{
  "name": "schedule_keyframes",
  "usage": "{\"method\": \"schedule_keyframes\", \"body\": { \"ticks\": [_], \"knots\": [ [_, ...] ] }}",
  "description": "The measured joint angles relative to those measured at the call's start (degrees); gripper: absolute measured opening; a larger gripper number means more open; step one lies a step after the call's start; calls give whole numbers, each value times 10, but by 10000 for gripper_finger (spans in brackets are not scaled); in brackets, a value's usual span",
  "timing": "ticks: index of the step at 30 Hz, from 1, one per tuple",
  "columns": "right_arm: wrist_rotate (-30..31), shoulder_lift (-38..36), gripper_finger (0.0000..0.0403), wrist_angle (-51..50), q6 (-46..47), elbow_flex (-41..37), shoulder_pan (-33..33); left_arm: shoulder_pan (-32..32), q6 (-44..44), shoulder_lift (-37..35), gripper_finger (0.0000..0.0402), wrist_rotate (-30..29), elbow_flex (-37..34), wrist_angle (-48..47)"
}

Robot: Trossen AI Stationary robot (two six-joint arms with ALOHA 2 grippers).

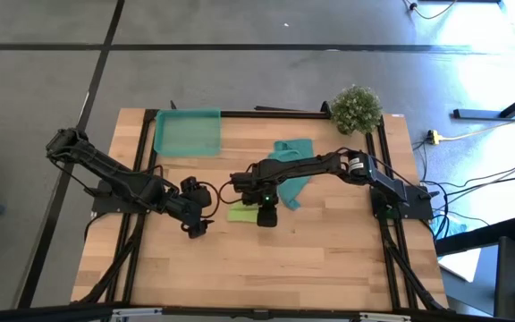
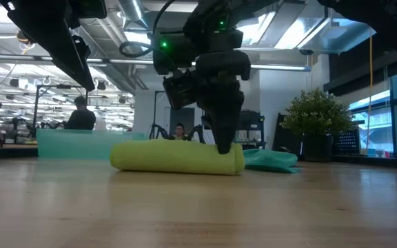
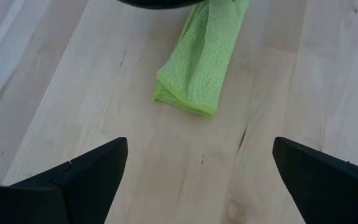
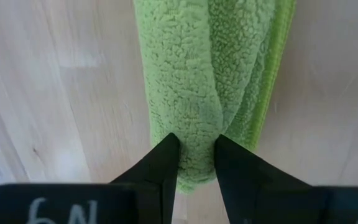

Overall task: Roll microfiber towels into tight, uniform cylinder then place into a basket
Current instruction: Roll the green microfiber cloth

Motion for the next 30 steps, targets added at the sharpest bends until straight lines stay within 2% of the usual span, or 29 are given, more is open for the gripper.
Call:
{"method": "schedule_keyframes", "body": {
  "ticks": [7, 11, 23, 30],
  "knots": [
    [-1, 0, 72, 5, 10, 0, 0, 0, 0, 0, 396, 0, 0, 0],
    [-1, 0, 70, 14, 9, 0, 0, 0, 0, 0, 396, 0, 0, 0],
    [3, -1, 163, 25, 12, 0, -4, 0, 0, 0, 396, 0, 0, 0],
    [0, -1, 173, -4, 40, 13, -28, 0, 0, 0, 396, 0, 0, 0]
  ]
}}
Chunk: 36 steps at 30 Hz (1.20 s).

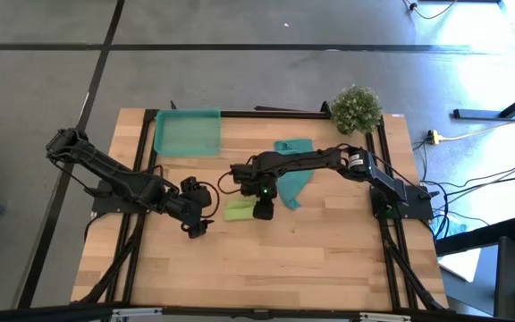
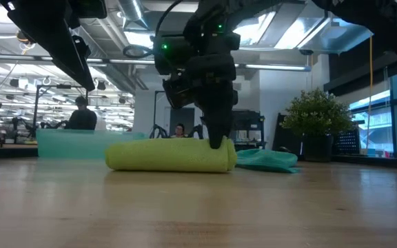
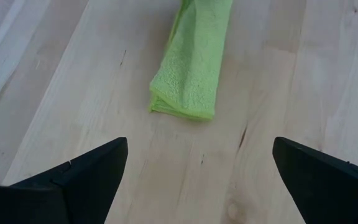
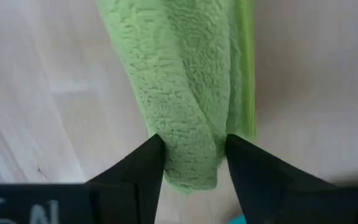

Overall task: Roll microfiber towels into tight, uniform cylinder then place into a basket
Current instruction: Roll the green microfiber cloth, then put the green microfiber cloth into the blue bin

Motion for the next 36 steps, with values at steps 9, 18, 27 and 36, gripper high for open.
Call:
{"method": "schedule_keyframes", "body": {
  "ticks": [9, 18, 27, 36],
  "knots": [
    [-71, 0, 171, -20, -2, 3, -24, 0, 0, 0, 396, 0, 0, 0],
    [-73, 0, 172, -18, -29, 3, -34, 0, 0, 0, 396, 0, 0, 0],
    [4, -28, 172, -45, -29, 3, -40, 0, 0, 0, 396, 0, 0, 1],
    [77, -103, 172, -51, -9, 3, -45, 0, 12, 0, 396, 0, 0, 27]
  ]
}}
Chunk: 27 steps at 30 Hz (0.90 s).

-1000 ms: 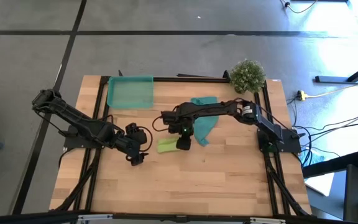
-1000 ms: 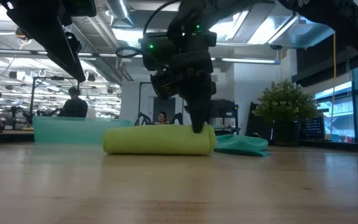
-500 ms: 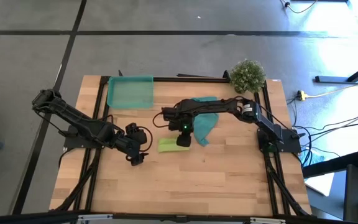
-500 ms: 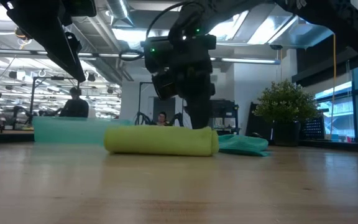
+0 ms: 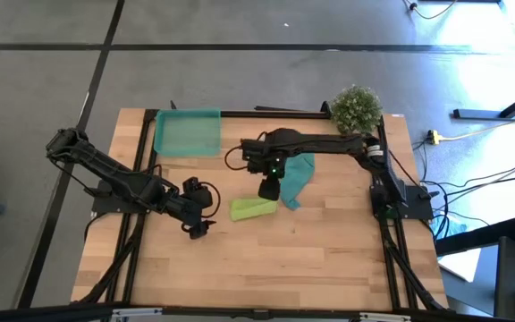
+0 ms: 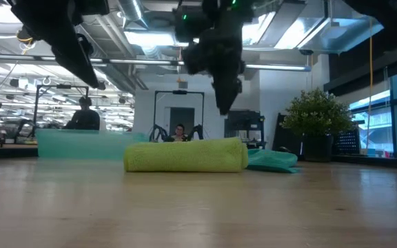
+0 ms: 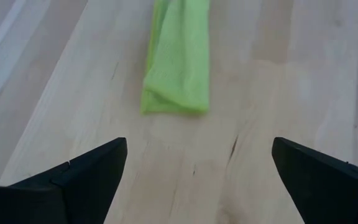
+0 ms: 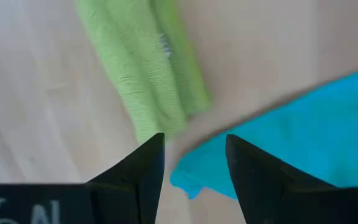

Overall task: Roll microfiber towels into tight, uniform cylinder then place into a basket
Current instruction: Put the green microfiber cloth into the blue bin

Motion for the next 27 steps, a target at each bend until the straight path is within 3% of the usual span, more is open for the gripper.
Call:
{"method": "schedule_keyframes", "body": {
  "ticks": [5, 10, 16, 21, 27],
  "knots": [
    [73, -50, 172, -9, 10, 0, 17, 23, 46, 22, 396, 3, 0, 64],
    [85, -111, 172, -7, 9, 0, 41, 75, 109, 84, 396, 64, 0, 141],
    [98, -168, 172, 15, 11, -15, 66, 128, 165, 165, 396, 78, 0, 232],
    [98, -178, 172, 18, 24, -20, 76, 160, 203, 225, 396, 131, 0, 305],
    [99, -178, 172, 18, 23, -20, 81, 178, 220, 280, 396, 134, 0, 352]
  ]
}}
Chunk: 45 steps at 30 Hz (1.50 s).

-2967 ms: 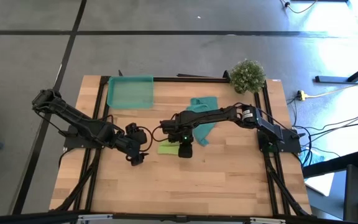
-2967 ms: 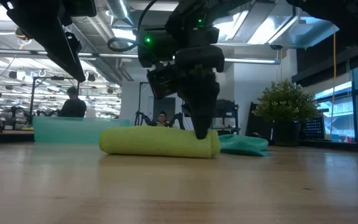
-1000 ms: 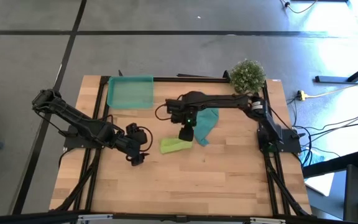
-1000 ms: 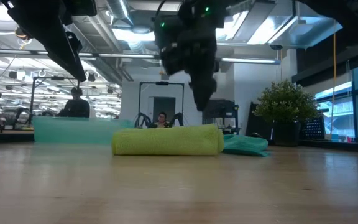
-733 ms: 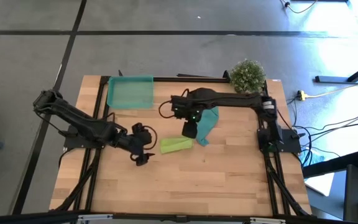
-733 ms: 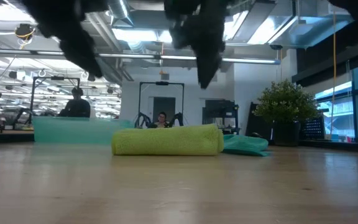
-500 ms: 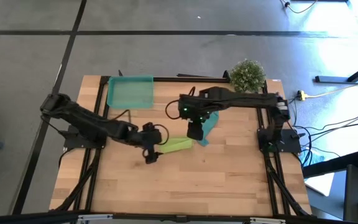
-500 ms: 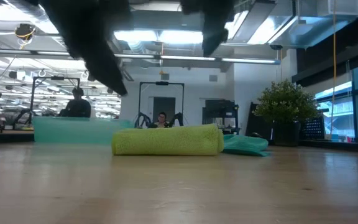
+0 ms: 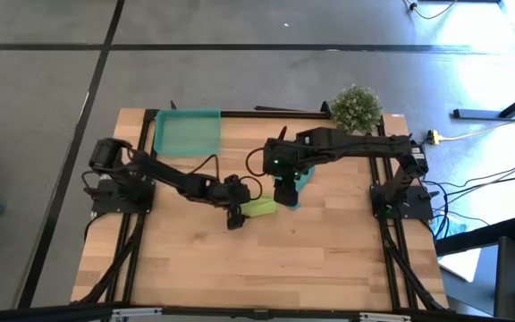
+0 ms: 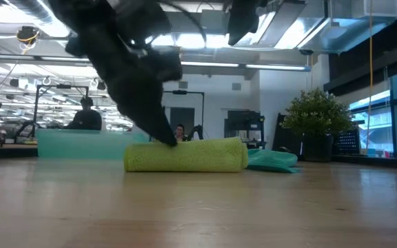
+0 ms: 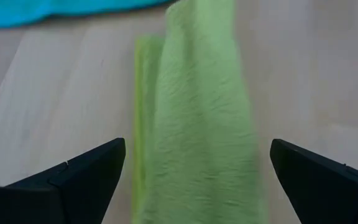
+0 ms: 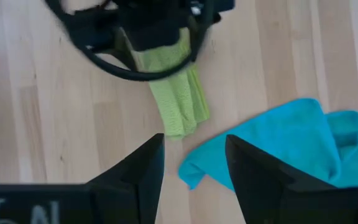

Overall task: Roll microfiber towels into tight, uniform cylinder then place into a basket
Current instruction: Put the green microfiber cloth into the blue bin

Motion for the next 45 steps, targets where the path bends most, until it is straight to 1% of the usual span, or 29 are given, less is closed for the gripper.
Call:
{"method": "schedule_keyframes", "body": {
  "ticks": [6, 9, 25, 30, 40, 45],
  "knots": [
    [0, 0, 172, 0, -2, 0, 0, 10, 4, 45, 396, 0, 0, 8],
    [0, 0, 172, 0, -2, 0, 0, 11, 1, 55, 396, -3, 2, 13],
    [1, 0, 172, 0, -1, 0, -1, 7, 2, 54, 396, -5, 1, 7],
    [22, 0, 172, 0, 12, 0, -1, -6, 1, 54, 396, -40, 1, 10],
    [25, 0, 172, 0, 16, 0, -1, -25, -10, 57, 396, -47, -2, 60],
    [25, 0, 172, 2, 15, 0, -1, -24, -28, 57, 396, -62, -2, 58]
  ]
}}
